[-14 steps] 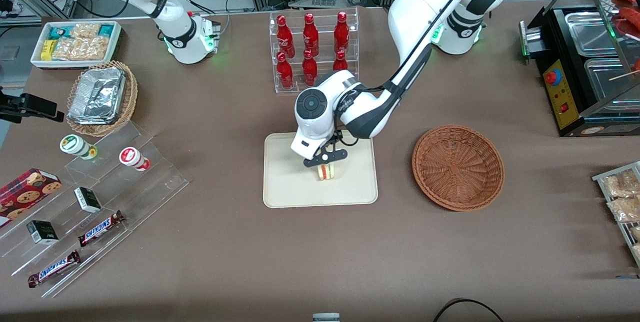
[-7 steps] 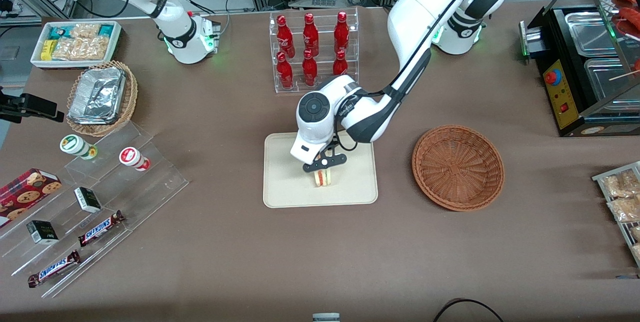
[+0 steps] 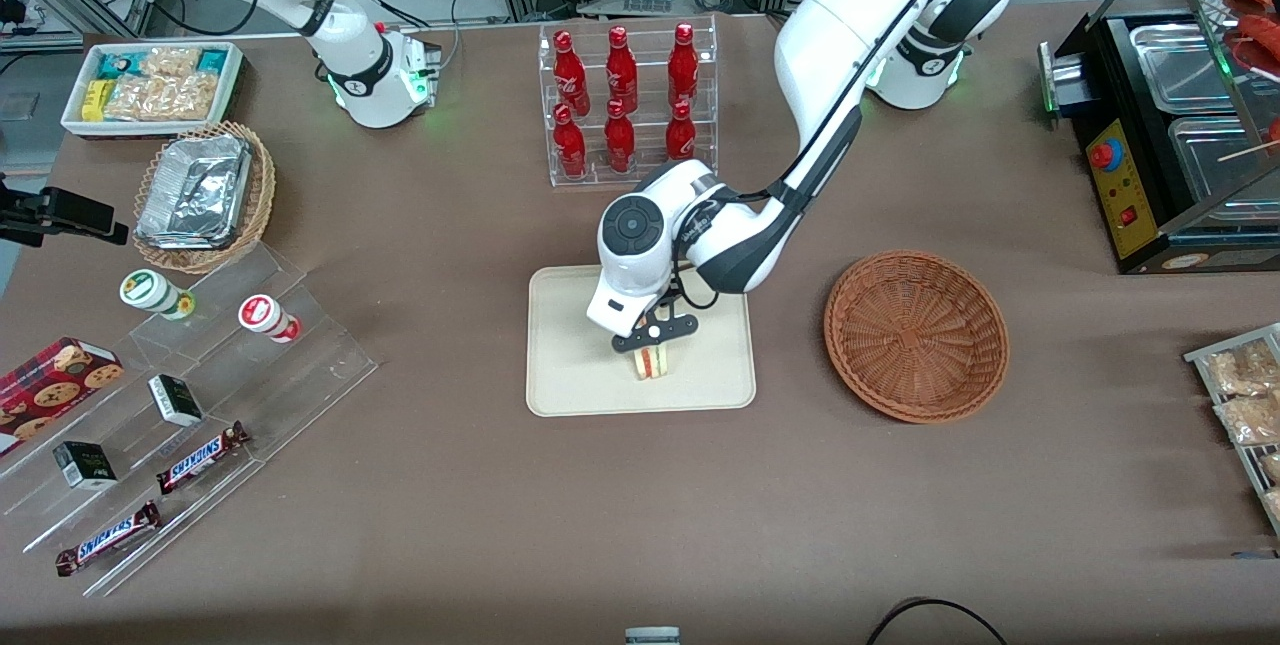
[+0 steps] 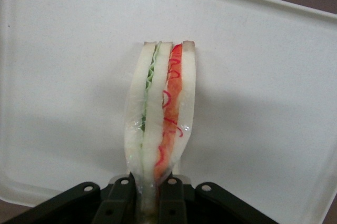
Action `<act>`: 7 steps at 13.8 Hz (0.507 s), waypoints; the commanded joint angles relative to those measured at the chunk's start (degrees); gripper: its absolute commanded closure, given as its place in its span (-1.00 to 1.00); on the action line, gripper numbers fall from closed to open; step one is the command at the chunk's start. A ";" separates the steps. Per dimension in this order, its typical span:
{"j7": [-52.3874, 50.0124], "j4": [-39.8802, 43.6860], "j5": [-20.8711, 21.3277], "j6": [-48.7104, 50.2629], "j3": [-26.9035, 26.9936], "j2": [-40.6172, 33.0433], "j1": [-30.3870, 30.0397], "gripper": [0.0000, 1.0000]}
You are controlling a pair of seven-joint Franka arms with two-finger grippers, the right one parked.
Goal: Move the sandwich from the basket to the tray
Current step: 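Lower the sandwich onto the tray and open the left gripper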
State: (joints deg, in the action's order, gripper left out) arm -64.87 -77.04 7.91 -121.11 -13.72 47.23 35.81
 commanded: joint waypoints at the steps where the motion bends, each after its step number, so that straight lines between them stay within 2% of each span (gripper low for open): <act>1: -1.22 1.46 0.79 -0.88 0.18 0.76 0.49 -1.00; 7: -1.05 1.81 0.97 -0.53 0.18 -2.74 0.49 -1.00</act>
State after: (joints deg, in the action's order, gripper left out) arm -64.88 -75.44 7.91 -122.23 -13.79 46.71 35.85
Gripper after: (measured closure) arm 0.286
